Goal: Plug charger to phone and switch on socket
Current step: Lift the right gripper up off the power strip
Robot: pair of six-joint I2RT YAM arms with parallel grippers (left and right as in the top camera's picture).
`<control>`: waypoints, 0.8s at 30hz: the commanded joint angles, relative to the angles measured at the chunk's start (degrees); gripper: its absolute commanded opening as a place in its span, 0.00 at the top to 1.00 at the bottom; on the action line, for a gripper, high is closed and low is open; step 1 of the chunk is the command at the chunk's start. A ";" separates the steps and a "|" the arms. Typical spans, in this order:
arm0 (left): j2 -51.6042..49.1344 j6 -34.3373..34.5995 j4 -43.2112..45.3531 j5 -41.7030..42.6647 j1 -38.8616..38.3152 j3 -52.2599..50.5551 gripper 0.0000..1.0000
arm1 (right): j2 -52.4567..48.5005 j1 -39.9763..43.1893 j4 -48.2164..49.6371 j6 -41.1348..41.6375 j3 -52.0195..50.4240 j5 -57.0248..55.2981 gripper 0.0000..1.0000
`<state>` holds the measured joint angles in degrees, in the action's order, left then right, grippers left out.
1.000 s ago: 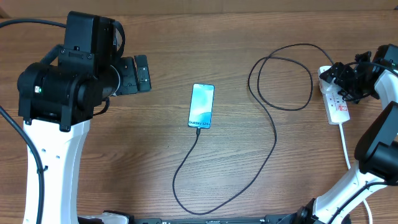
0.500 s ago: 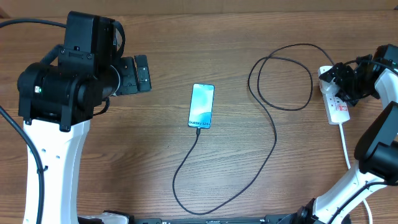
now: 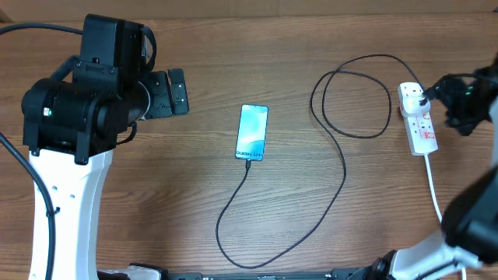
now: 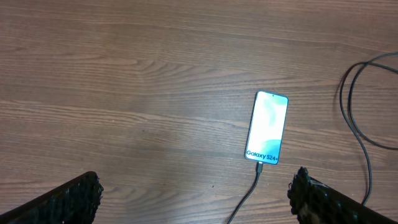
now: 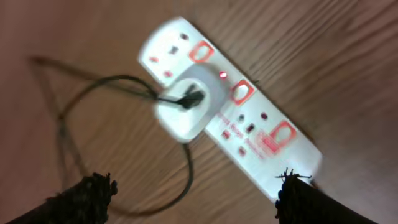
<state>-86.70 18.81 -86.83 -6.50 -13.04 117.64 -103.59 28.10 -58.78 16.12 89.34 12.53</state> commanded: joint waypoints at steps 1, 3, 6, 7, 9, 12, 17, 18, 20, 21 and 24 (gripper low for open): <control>-0.20 -1.05 0.09 -0.96 -0.11 -0.17 0.00 | 10.62 -0.33 -2.25 0.63 0.52 -1.51 0.00; -0.20 -1.05 0.07 -0.96 -0.11 -0.17 0.00 | 15.04 -0.81 -3.76 0.63 0.52 -1.53 0.00; -0.20 -1.05 0.07 -0.96 -0.11 -0.17 0.00 | 23.78 -1.86 -6.16 0.61 0.52 -0.28 0.00; -0.20 -1.05 0.07 -0.96 -0.11 -0.17 0.00 | 25.40 -1.86 -6.51 0.61 0.52 0.63 0.00; -0.20 -1.05 0.07 -0.96 -0.11 -0.17 0.00 | 27.87 -1.84 -6.49 0.61 0.52 1.20 0.00; -0.20 -1.05 0.09 -0.96 -0.11 -0.17 0.00 | 29.99 -1.84 -6.51 0.61 0.52 1.20 0.00; -0.20 -1.05 0.07 -0.96 -0.11 -0.17 0.00 | 30.14 -1.84 -6.49 0.61 0.52 1.20 0.00; -0.20 -1.05 0.07 -0.98 -0.11 -0.17 0.00 | 29.81 -1.84 -6.49 0.61 0.52 1.20 0.00; -0.20 -1.05 0.07 -0.96 -0.11 -0.17 0.00 | 29.75 -1.84 -6.49 0.61 0.52 1.20 0.00; -0.20 -1.05 0.07 -0.96 -0.11 -0.17 0.00 | 29.73 -1.84 -6.49 0.61 0.52 1.20 0.00; -0.20 -1.05 0.07 -0.96 -0.11 -0.17 0.00 | 29.70 -1.84 -6.49 0.61 0.52 1.20 0.00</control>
<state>-86.70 18.81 -86.83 -6.70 -13.04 117.64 -73.89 26.48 -65.54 16.53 89.36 13.32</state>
